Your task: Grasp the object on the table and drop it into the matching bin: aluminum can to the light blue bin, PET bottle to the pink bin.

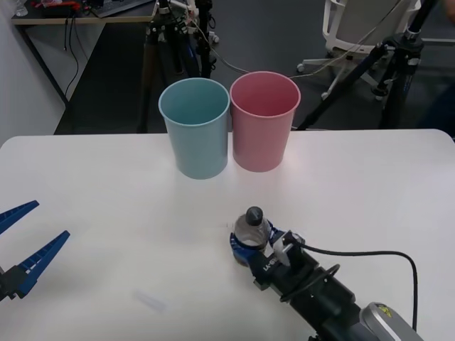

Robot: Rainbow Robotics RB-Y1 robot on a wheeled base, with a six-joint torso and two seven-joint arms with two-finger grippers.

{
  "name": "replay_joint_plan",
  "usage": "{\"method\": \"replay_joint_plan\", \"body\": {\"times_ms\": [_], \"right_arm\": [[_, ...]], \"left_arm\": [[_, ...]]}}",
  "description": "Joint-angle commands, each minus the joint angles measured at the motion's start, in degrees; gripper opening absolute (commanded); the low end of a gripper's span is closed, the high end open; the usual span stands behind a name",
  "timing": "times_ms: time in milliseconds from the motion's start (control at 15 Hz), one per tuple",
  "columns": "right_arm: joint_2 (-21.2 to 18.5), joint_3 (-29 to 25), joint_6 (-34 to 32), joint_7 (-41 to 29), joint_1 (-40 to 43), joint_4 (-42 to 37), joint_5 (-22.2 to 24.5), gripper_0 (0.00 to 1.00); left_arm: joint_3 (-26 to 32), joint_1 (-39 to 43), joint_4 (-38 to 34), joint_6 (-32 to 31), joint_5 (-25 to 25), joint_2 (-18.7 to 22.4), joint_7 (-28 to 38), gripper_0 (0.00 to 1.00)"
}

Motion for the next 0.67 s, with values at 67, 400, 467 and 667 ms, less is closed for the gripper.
{"method": "replay_joint_plan", "body": {"times_ms": [67, 400, 467, 667], "right_arm": [[-4.26, -3.65, 0.01, -0.71, 4.2, -5.68, -2.49, 0.0], [-11.55, -10.15, -1.93, -2.38, 5.78, -8.84, -8.91, 0.0], [-12.52, -12.35, -2.98, -3.09, 5.87, -8.76, -9.52, 0.0], [-15.69, -15.77, -3.95, -9.06, 5.87, -9.46, -10.05, 0.0]], "left_arm": [[0.0, 0.0, 0.0, 0.0, 0.0, 0.0, 0.0, 1.0], [0.0, 0.0, 0.0, 0.0, 0.0, 0.0, 0.0, 1.0], [0.0, 0.0, 0.0, 0.0, 0.0, 0.0, 0.0, 1.0], [0.0, 0.0, 0.0, 0.0, 0.0, 0.0, 0.0, 1.0]]}}
